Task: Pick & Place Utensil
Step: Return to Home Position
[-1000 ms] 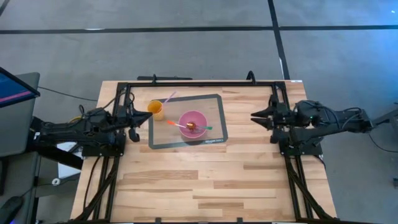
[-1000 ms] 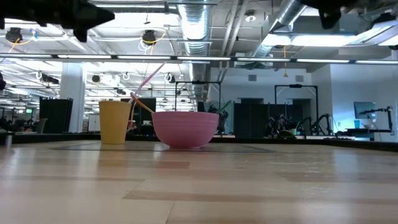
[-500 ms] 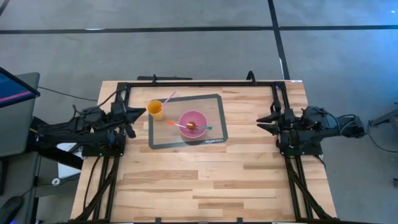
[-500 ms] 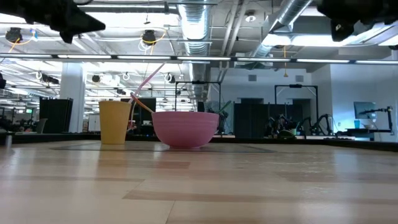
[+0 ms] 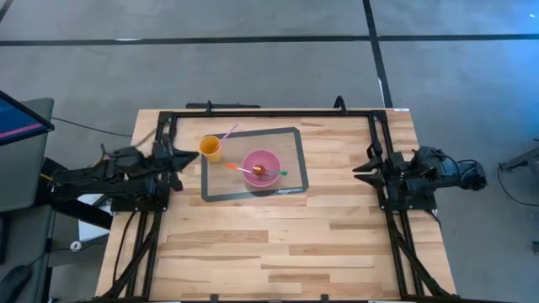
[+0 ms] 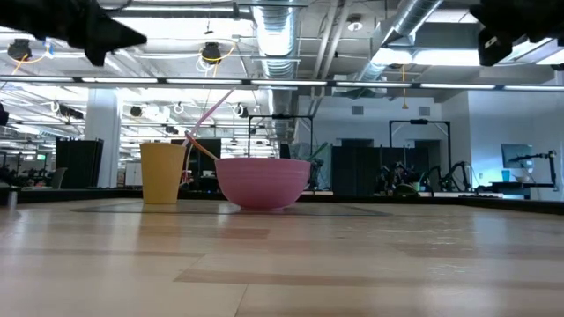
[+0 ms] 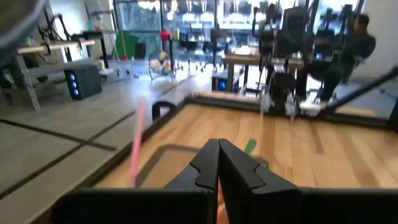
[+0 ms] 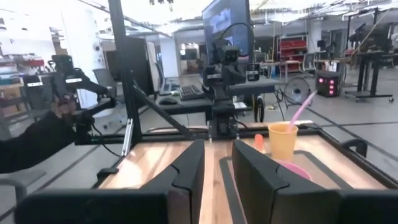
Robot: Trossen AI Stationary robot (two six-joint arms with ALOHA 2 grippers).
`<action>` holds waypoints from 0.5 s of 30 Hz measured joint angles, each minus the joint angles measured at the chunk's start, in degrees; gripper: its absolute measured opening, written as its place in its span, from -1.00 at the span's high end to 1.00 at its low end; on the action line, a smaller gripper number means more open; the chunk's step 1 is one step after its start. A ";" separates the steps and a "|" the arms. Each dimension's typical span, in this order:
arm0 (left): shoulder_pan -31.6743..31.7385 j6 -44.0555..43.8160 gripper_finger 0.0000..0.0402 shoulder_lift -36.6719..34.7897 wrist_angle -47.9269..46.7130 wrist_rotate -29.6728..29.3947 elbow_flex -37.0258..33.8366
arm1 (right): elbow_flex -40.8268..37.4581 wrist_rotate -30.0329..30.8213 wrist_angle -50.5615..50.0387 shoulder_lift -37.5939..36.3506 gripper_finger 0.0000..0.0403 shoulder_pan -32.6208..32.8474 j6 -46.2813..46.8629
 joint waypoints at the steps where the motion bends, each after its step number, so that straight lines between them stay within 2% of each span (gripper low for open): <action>1: 0.00 0.04 0.95 -0.14 -0.48 -0.06 1.11 | 0.02 0.03 0.22 0.00 0.62 0.00 -0.02; 8: 0.00 1.65 0.97 0.03 -3.57 -0.03 4.84 | -3.27 0.37 1.60 -0.04 0.62 -0.11 0.02; 15: 0.00 1.51 0.96 0.03 -3.24 1.60 0.94 | -4.33 1.27 3.37 -0.02 0.62 -0.59 0.02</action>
